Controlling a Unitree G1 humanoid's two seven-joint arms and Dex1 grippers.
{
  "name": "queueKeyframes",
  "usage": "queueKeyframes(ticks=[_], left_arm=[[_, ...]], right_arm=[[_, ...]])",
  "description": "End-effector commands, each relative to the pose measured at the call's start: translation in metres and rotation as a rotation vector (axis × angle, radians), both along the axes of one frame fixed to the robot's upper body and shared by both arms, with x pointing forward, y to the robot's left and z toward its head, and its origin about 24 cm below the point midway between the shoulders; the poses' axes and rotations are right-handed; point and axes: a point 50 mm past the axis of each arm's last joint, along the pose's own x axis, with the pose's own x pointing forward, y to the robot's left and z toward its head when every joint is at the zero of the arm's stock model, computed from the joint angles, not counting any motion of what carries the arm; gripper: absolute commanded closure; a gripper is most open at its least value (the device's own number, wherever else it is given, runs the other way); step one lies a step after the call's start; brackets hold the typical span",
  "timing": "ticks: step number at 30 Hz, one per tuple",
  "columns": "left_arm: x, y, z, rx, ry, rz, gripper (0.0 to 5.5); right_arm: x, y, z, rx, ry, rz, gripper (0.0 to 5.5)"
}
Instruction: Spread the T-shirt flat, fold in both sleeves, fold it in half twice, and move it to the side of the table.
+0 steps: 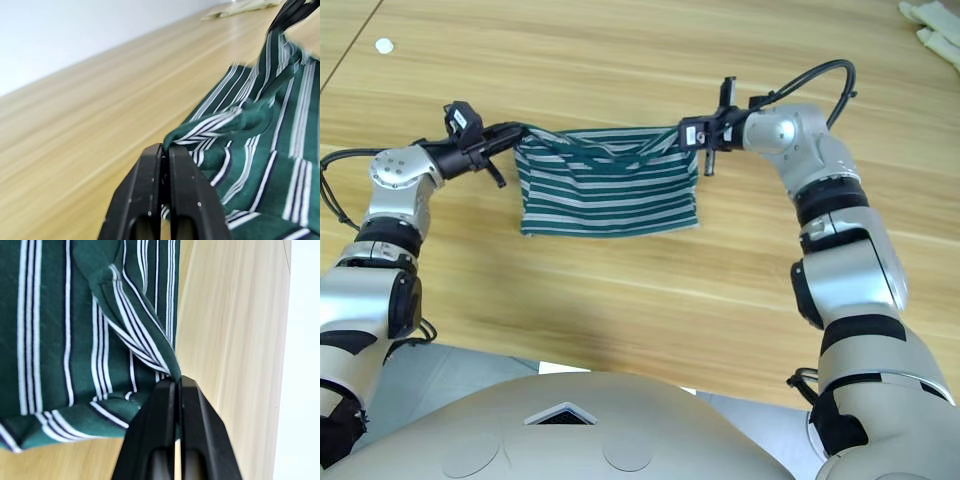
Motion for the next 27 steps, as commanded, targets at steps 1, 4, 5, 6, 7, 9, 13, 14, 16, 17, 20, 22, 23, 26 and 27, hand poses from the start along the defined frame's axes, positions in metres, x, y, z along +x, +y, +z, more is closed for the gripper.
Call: queueKeyframes(ticks=[1,4,5,6,7,9,13,14,16,17,20,22,23,26,27], left_arm=[[0.007,-0.006,-0.005,0.055,0.042,0.044,5.47],[0.009,-0.01,-0.012,0.089,0.076,0.091,5.47],[0.01,-0.012,-0.013,0.107,0.082,0.099,5.47],[0.011,-0.013,-0.015,0.123,0.084,0.107,5.47],[0.012,-0.016,-0.016,0.13,0.088,0.115,5.47],[0.014,-0.019,-0.017,0.13,0.092,0.128,5.47],[0.018,-0.02,-0.012,0.093,0.081,0.185,5.47],[0.02,-0.019,-0.01,0.078,0.075,0.203,5.47],[0.022,-0.019,-0.009,0.062,0.074,0.231,5.47],[0.022,-0.018,-0.009,0.063,0.078,0.239,5.47],[0.021,-0.017,-0.012,0.063,0.088,0.253,5.47],[0.021,-0.017,-0.014,0.06,0.104,0.265,5.47],[0.02,-0.018,-0.015,0.071,0.112,0.267,5.47],[0.018,-0.021,-0.021,0.097,0.139,0.255,5.47],[0.018,-0.021,-0.023,0.109,0.151,0.255,5.47]], right_arm=[[0.008,0.016,0.002,-0.016,-0.02,0.021,5.5],[0.011,0.021,-0.004,-0.028,-0.025,-0.004,5.5],[0.012,0.022,-0.007,-0.03,-0.024,-0.011,5.5],[0.012,0.023,-0.009,-0.032,-0.02,-0.017,5.5],[0.011,0.023,-0.012,-0.029,-0.015,-0.024,5.5],[0.011,0.023,-0.015,-0.018,-0.013,-0.037,5.5],[0.016,0.024,-0.012,0.007,-0.057,-0.088,5.5],[0.018,0.023,-0.01,0.016,-0.071,-0.106,5.5],[0.02,0.023,-0.01,0.028,-0.086,-0.132,5.5],[0.02,0.022,-0.01,0.024,-0.09,-0.142,5.5],[0.021,0.02,-0.012,0.023,-0.098,-0.167,5.5],[0.021,0.02,-0.014,0.024,-0.1,-0.183,5.5],[0.021,0.019,-0.015,0.016,-0.1,-0.192,5.5],[0.02,0.019,-0.02,-0.003,-0.098,-0.199,5.5],[0.019,0.02,-0.022,-0.008,-0.097,-0.199,5.5]])
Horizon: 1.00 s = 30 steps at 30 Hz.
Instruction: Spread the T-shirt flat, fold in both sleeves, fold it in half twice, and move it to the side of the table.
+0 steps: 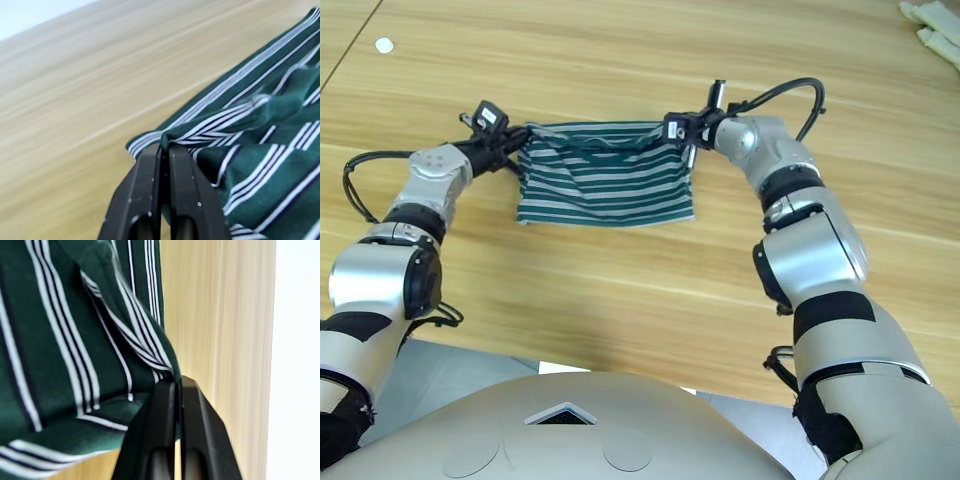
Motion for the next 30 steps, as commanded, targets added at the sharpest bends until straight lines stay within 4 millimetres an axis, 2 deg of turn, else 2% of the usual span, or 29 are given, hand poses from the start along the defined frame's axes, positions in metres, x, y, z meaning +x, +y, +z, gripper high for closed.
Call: queueKeyframes(ticks=[1,4,10,14,17,19,20,21,23,24,26,30], left_arm=[[0.0,-0.003,-0.004,0.05,0.043,-0.007,5.11],[0.0,-0.003,-0.008,0.06,0.087,0.023,4.64],[0.006,-0.002,-0.005,0.038,0.112,0.137,3.76],[0.014,-0.001,0.003,-0.065,0.115,0.266,3.17],[0.022,0.0,0.016,-0.277,0.1,0.42,2.68],[0.03,0.015,0.034,-0.543,0.034,0.625,2.39],[0.032,0.03,0.045,-0.749,-0.003,0.759,2.33],[0.032,0.042,0.05,-0.902,-0.023,0.861,2.18],[0.028,0.061,0.054,-1.027,-0.057,0.967,2.09],[0.026,0.066,0.054,-1.033,-0.069,0.979,2.09],[0.025,0.072,0.057,-1.011,-0.11,0.953,2.09],[0.023,0.075,0.062,-0.918,-0.182,0.836,2.09]], right_arm=[[0.003,0.005,0.003,-0.027,-0.016,0.0,5.24],[0.004,0.002,0.001,-0.034,-0.029,-0.036,4.72],[0.01,0.007,0.006,0.101,-0.092,-0.14,3.75],[0.015,0.006,0.015,0.232,-0.16,-0.232,3.09],[0.017,0.004,0.024,0.327,-0.188,-0.254,2.58],[0.017,-0.002,0.033,0.385,-0.191,-0.23,2.26],[0.015,-0.006,0.037,0.415,-0.174,-0.194,2.18],[0.012,-0.008,0.038,0.416,-0.151,-0.145,2.01],[0.002,-0.015,0.036,0.364,-0.1,-0.021,1.67],[-0.004,-0.02,0.032,0.332,-0.061,0.032,1.47],[-0.024,-0.033,0.017,0.23,0.08,0.153,1.47],[-0.052,-0.052,-0.007,0.085,0.269,0.229,1.47]])
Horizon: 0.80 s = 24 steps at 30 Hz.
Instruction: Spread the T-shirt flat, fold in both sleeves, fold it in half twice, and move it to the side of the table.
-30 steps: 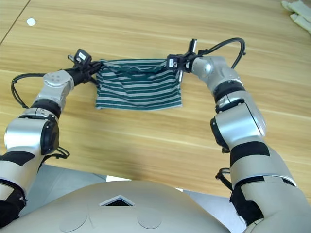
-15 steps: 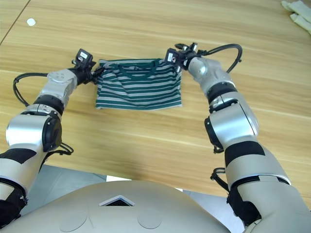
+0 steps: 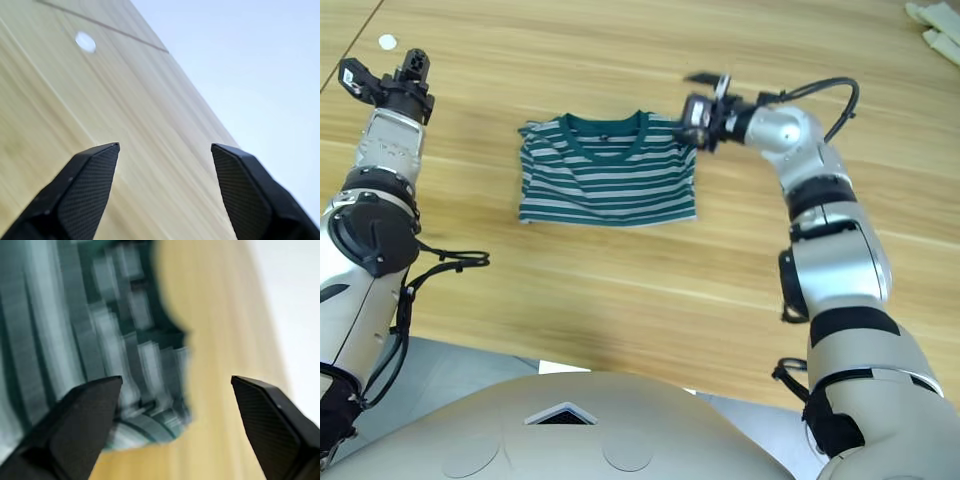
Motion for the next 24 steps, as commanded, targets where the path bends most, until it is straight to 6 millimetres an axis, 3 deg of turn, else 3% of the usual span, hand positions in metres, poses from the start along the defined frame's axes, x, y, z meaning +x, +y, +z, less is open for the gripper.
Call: queueKeyframes(ticks=[1,5,9,13,17,21,24], left_arm=[[-0.002,0.002,0.003,0.14,-0.047,-0.069,2.09],[-0.002,-0.008,0.0,0.257,-0.065,-0.152,2.09],[-0.003,-0.014,-0.004,0.349,-0.057,-0.206,2.09],[-0.003,-0.022,-0.001,0.462,-0.112,-0.315,2.09],[-0.005,-0.04,-0.001,0.57,-0.191,-0.486,2.09],[-0.023,-0.056,-0.008,0.772,-0.324,-0.805,2.09],[-0.051,-0.059,-0.023,1.004,-0.373,-1.08,2.09]], right_arm=[[-0.026,-0.016,-0.02,-0.129,0.131,0.091,1.47],[-0.058,-0.019,-0.052,-0.2,0.252,0.158,1.47],[-0.087,-0.019,-0.059,-0.187,0.299,0.242,1.47],[-0.119,0.007,-0.015,0.069,0.25,0.43,1.47],[-0.135,0.025,0.028,0.342,0.192,0.519,1.47],[-0.13,0.025,0.035,0.435,0.192,0.477,1.47],[-0.109,0.021,0.033,0.43,0.134,0.348,1.47]])
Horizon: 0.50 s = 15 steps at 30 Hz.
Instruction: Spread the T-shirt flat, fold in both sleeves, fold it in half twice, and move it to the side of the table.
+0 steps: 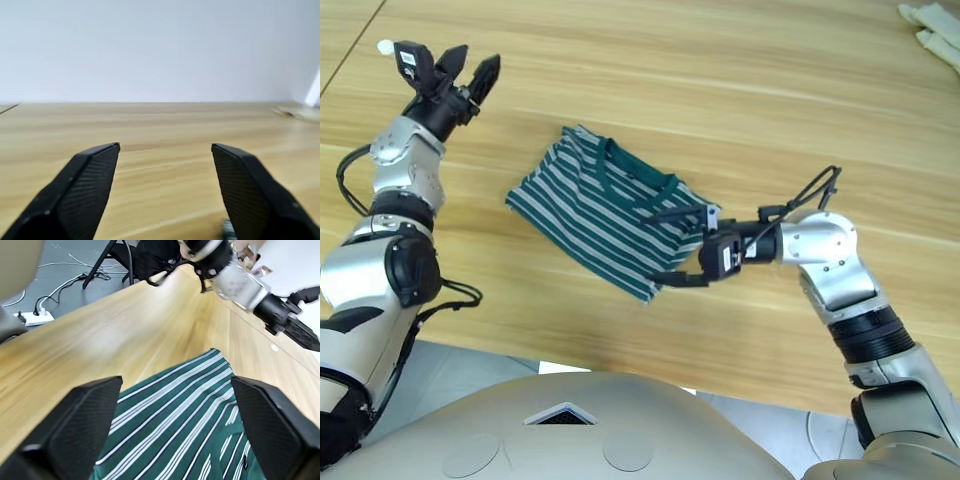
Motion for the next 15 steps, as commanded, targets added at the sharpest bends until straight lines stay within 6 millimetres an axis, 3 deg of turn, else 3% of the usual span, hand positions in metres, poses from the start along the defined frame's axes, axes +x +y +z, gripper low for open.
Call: queueKeyframes(ticks=[1,5,8,11,15], left_arm=[[-0.034,0.0,-0.02,0.328,-0.036,-0.281,2.09],[-0.056,0.0,-0.027,0.42,-0.061,-0.422,2.09],[-0.06,-0.003,-0.028,0.434,-0.072,-0.44,2.09],[-0.062,-0.004,-0.029,0.45,-0.069,-0.437,2.09],[-0.06,-0.002,-0.026,0.456,-0.083,-0.413,2.09]], right_arm=[[0.03,-0.007,0.002,-0.016,-0.059,-0.192,1.47],[0.053,-0.021,-0.015,-0.205,-0.143,-0.354,1.47],[0.059,-0.039,-0.032,-0.385,-0.175,-0.412,1.47],[0.063,-0.058,-0.043,-0.512,-0.197,-0.464,1.47],[0.051,-0.075,-0.058,-0.603,-0.15,-0.455,1.47]])
